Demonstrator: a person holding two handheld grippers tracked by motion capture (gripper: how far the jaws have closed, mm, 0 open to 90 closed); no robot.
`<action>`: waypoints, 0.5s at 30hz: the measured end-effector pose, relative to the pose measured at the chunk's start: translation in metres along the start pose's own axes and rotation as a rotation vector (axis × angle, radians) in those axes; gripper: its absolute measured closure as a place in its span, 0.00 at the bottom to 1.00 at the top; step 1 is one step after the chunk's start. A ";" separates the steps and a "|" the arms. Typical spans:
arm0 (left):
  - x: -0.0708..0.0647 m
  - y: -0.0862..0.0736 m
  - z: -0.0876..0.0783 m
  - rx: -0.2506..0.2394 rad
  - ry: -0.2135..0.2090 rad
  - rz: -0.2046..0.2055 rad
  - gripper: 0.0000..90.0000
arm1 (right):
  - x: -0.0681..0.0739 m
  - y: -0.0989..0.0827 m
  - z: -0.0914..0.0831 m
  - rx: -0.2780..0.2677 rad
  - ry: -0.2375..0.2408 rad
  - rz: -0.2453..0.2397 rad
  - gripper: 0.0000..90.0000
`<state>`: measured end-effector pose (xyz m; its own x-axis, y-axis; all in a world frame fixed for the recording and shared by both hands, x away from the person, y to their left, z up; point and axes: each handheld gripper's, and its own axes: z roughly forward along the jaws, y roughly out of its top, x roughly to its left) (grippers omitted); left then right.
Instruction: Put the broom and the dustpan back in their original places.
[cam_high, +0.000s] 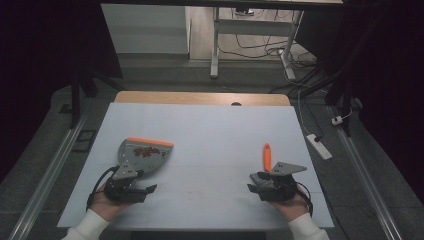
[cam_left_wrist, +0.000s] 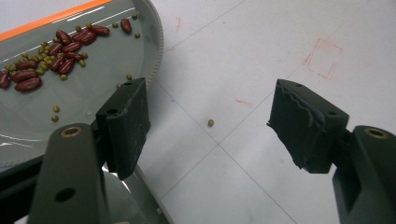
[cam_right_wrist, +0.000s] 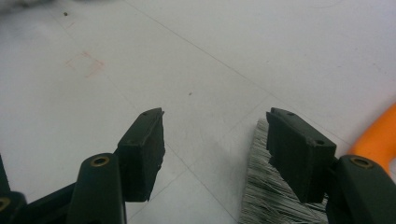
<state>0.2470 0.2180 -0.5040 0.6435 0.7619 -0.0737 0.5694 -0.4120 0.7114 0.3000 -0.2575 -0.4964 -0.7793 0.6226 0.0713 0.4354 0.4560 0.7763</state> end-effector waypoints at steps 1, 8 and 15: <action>0.000 0.000 0.000 0.001 0.001 0.000 0.33 | 0.000 0.000 0.000 0.003 0.000 0.001 0.41; 0.002 0.000 0.000 0.003 0.002 -0.010 0.33 | 0.000 0.000 0.000 0.003 -0.001 -0.006 0.41; 0.002 -0.001 0.000 0.002 0.004 -0.013 0.32 | 0.001 0.000 -0.002 -0.002 -0.001 -0.006 0.41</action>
<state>0.2476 0.2195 -0.5044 0.6340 0.7692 -0.0801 0.5787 -0.4031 0.7090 0.2989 -0.2580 -0.4951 -0.7812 0.6208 0.0660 0.4300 0.4585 0.7777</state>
